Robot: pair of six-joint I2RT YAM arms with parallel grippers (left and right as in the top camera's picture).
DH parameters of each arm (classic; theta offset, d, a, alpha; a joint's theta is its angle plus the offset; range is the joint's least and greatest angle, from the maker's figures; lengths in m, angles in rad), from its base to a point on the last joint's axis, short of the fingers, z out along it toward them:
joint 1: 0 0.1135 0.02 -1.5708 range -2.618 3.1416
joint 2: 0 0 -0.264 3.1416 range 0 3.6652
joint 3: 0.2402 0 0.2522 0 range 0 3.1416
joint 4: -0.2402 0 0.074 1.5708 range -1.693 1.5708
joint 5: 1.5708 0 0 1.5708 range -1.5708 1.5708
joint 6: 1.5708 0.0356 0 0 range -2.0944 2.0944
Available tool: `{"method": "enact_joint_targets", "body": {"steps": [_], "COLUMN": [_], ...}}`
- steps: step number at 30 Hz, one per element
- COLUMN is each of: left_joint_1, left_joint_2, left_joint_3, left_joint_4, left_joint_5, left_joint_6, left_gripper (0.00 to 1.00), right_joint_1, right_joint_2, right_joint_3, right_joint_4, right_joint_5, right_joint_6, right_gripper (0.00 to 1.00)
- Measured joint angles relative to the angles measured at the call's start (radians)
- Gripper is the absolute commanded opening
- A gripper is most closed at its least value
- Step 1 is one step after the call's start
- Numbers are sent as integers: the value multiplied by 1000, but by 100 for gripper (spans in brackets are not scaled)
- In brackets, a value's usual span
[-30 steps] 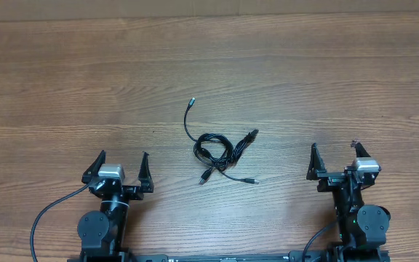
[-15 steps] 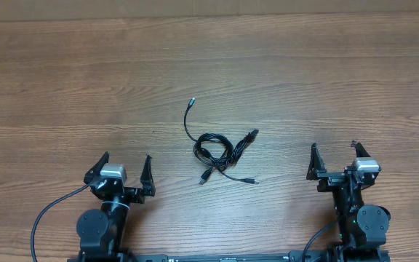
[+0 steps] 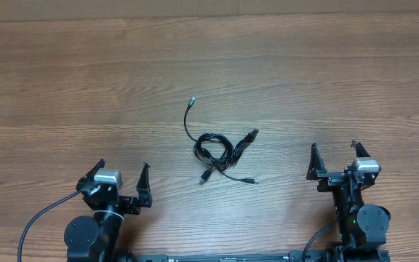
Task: Untangle cables
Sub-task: 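Move the left gripper forward toward the tangled black cable bundle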
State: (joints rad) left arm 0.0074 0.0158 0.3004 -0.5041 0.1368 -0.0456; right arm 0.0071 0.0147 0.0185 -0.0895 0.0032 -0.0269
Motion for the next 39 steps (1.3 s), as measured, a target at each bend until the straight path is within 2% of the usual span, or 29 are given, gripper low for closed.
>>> {"method": "enact_joint_targets", "body": {"steps": [7,14,23,31,39], "left_joint_1": [0,0,0,0,0], "left_joint_2": [139,413,777,1019,1179], "left_joint_3": [76,224,537,770,806], "left_joint_4": [-8,-56,-313,-505,-521], "left_joint_5": [1,34,71,99,108], "left_joint_6": [0,1,18,49,53], "left_gripper": [99,100,100,100,99], "right_joint_1": [0,0,0,0,0], "right_joint_2": [0,0,0,-1,-1], "right_joint_3": [0,0,0,0,0], "right_joint_4": [0,0,-1,0,-1], "right_joint_5": [0,0,0,0,0], "right_joint_6": [0,0,1,0,0], "right_gripper": [100,100,100,100,100]}}
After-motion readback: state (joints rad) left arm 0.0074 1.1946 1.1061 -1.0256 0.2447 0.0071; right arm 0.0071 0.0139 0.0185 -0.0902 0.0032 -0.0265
